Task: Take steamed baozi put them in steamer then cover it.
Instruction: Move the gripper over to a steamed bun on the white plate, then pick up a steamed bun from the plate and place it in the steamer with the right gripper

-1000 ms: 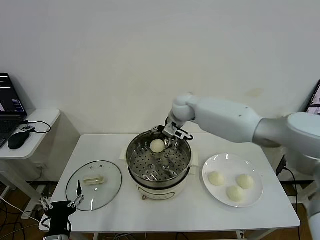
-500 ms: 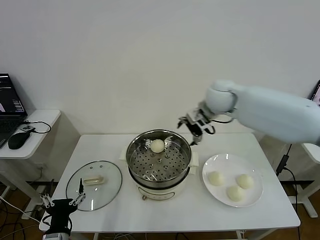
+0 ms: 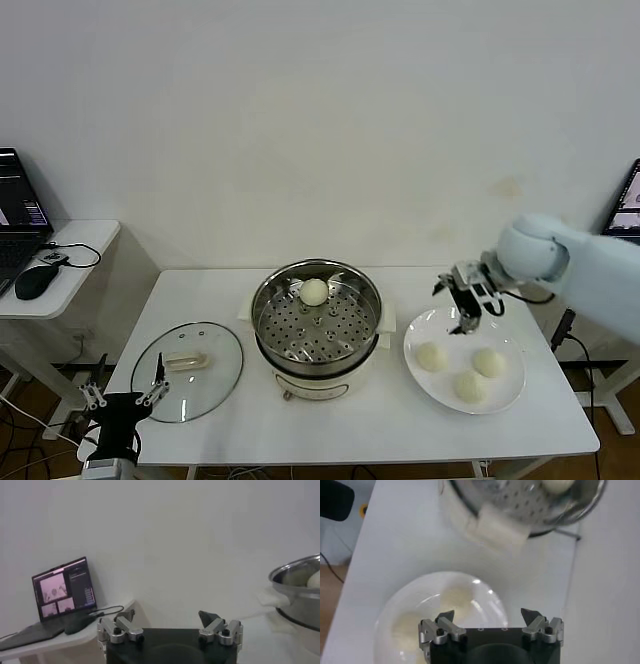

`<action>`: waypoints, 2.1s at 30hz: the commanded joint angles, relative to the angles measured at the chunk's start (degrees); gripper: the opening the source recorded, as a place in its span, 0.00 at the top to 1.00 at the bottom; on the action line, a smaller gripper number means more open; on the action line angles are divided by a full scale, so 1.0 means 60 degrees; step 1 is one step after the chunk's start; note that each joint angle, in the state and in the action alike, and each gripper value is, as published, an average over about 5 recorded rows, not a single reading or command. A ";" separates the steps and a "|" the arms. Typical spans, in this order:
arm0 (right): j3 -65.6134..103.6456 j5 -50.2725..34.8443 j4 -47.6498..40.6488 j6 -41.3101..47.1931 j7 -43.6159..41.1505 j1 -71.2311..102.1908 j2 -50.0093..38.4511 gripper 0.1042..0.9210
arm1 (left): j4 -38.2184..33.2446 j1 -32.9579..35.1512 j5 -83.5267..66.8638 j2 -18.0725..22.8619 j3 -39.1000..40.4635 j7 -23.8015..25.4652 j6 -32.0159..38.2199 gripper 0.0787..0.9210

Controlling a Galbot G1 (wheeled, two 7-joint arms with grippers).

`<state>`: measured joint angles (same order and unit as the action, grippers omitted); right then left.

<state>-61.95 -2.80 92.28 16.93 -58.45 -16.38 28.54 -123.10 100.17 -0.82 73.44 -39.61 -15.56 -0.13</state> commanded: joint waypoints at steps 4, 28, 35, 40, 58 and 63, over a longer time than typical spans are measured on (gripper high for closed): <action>0.1787 0.1135 -0.0695 0.0219 0.0060 0.3082 0.0137 0.12 | -0.0037 0.0024 -0.0072 0.0107 -0.0117 0.0010 -0.0069 0.12; 0.2440 0.1955 -0.2742 0.0099 0.0228 0.3687 0.2454 0.13 | 0.0123 0.0055 -0.0098 0.0107 -0.0363 0.0014 -0.0038 0.12; 0.2459 0.2017 -0.2802 0.0170 0.0148 0.3673 0.2449 0.23 | 0.0156 0.0018 -0.0099 0.0120 -0.0318 0.0019 -0.0042 0.12; 0.2453 0.1972 -0.2731 0.0166 0.0058 0.3549 0.2351 0.31 | 0.0151 0.0011 -0.0113 0.0103 -0.0319 0.0013 -0.0043 0.12; 0.0705 -0.0747 -0.0734 0.0517 -0.0392 -0.1073 0.0357 0.36 | -0.0061 -0.0077 -0.0172 0.0048 -0.0296 0.0012 -0.0065 0.12; -0.0452 -0.1922 -0.0032 0.1009 -0.0151 -0.3016 0.0821 0.36 | -0.0104 -0.0158 -0.0209 -0.0013 -0.0284 0.0021 -0.0094 0.12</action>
<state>-56.43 -4.45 86.57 20.68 -59.72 -17.27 34.34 -123.60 99.48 -1.97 73.56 -41.35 -15.49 -0.60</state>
